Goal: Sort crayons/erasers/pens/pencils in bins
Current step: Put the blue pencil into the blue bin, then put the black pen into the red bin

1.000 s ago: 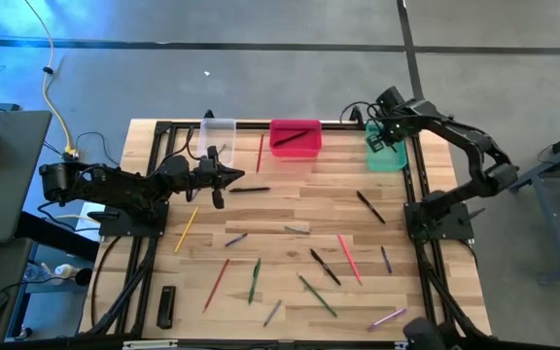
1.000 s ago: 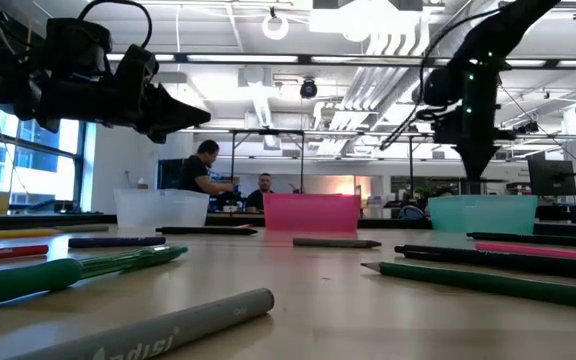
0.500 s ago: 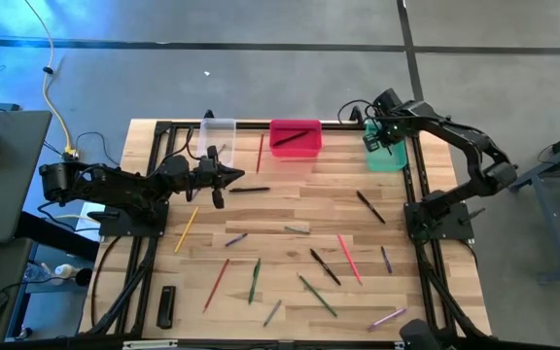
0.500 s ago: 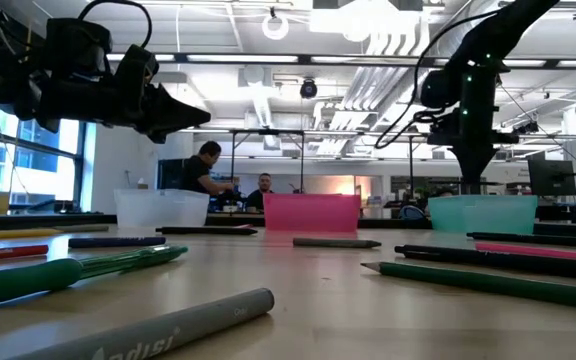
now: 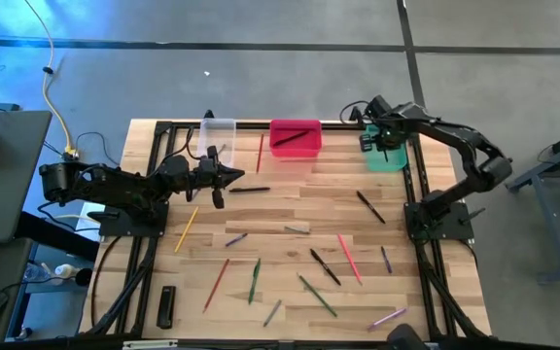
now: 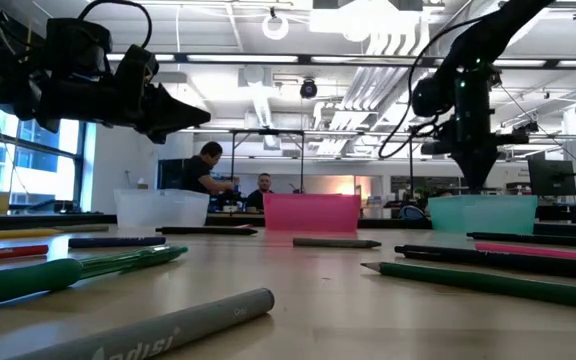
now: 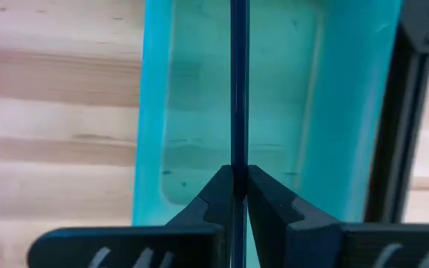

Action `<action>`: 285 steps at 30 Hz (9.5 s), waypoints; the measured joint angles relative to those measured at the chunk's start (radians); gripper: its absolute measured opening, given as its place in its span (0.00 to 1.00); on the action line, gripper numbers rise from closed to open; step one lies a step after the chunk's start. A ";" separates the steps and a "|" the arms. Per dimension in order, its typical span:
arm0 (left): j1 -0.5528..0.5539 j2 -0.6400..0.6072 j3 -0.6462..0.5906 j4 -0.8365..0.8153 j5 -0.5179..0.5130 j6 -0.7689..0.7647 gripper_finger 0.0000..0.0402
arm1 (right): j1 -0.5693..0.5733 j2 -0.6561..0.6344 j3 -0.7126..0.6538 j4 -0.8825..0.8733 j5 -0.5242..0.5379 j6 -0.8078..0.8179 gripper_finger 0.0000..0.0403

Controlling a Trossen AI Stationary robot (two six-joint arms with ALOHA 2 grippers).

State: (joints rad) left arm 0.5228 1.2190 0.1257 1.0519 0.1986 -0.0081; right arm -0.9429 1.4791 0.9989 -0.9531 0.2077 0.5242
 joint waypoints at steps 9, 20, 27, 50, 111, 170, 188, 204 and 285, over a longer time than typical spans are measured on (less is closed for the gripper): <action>0.000 0.000 0.000 0.000 0.008 0.001 0.00 | 0.007 0.133 0.000 0.026 0.002 0.090 0.05; 0.000 0.000 0.000 -0.016 0.009 0.001 0.00 | 0.004 0.163 0.001 0.126 0.029 0.100 0.05; 0.000 0.000 0.000 -0.016 0.009 0.001 0.00 | 0.002 0.163 0.000 0.139 0.030 0.107 0.05; 0.000 0.000 0.000 -0.016 0.008 0.001 0.00 | 0.053 0.253 0.000 0.210 0.000 0.100 0.07; 0.000 0.000 0.000 -0.032 0.008 -0.007 0.00 | 0.204 -0.117 -0.036 -0.056 -0.187 -0.050 0.00; 0.000 0.000 0.000 -0.046 0.022 -0.028 0.00 | 0.630 -0.434 -0.262 0.091 -0.066 0.053 0.00; 0.000 0.000 0.016 -0.045 0.027 -0.061 0.00 | 0.875 -0.251 -0.262 0.019 -0.003 0.295 0.30; 0.000 0.000 0.016 -0.050 0.060 -0.060 0.00 | 0.758 -0.270 -0.529 0.313 -0.116 0.280 0.32; 0.027 0.000 0.016 -0.061 -0.079 -0.115 0.00 | 0.258 0.747 0.689 0.454 -0.297 -1.030 0.04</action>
State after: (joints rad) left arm 0.5495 1.2186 0.1421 0.9909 0.1191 -0.1232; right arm -0.6854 2.2257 1.6878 -0.4988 -0.0890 -0.5056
